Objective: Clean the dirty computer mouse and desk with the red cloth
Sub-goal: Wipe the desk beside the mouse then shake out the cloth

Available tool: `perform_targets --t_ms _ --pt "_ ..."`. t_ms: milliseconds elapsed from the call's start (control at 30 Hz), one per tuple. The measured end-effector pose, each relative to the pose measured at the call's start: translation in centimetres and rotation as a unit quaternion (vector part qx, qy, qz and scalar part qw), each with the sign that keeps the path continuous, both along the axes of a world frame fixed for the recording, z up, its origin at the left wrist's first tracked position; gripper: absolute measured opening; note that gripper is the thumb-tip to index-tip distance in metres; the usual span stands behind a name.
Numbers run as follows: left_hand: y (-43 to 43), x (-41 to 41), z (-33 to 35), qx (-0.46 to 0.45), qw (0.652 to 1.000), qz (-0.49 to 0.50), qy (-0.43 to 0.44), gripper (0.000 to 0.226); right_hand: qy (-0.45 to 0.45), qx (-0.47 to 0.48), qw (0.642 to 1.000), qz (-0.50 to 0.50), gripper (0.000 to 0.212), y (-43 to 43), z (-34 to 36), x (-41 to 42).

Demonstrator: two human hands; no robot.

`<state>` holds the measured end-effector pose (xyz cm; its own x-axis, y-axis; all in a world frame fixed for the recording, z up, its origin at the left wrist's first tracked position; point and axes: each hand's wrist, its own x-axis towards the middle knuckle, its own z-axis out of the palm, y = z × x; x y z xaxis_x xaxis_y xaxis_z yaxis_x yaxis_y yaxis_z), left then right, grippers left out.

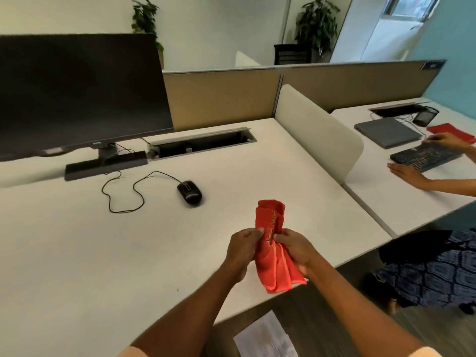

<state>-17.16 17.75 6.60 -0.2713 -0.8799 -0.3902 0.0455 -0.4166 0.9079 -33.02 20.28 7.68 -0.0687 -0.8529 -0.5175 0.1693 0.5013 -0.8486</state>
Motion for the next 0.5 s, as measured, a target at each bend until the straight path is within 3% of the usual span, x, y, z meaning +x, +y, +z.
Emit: perform_targets --t_ms 67,267,400,500 --pt "-1.4 1.9 0.2 0.020 0.999 0.035 0.001 0.024 0.051 -0.013 0.999 -0.001 0.027 -1.8 0.3 2.2" --pt "-6.1 7.7 0.2 0.050 0.994 0.099 -0.006 0.024 0.068 -0.025 0.996 0.043 0.027 -7.2 1.2 8.2" --pt "-9.1 10.2 0.0 0.056 0.992 0.110 -0.007 0.023 0.173 -0.023 0.984 0.030 0.018 -10.6 1.3 11.3" --pt "-11.1 11.2 -0.1 0.060 0.994 0.091 0.020 0.023 0.199 -0.044 0.979 0.015 0.014 -12.9 1.5 12.4"
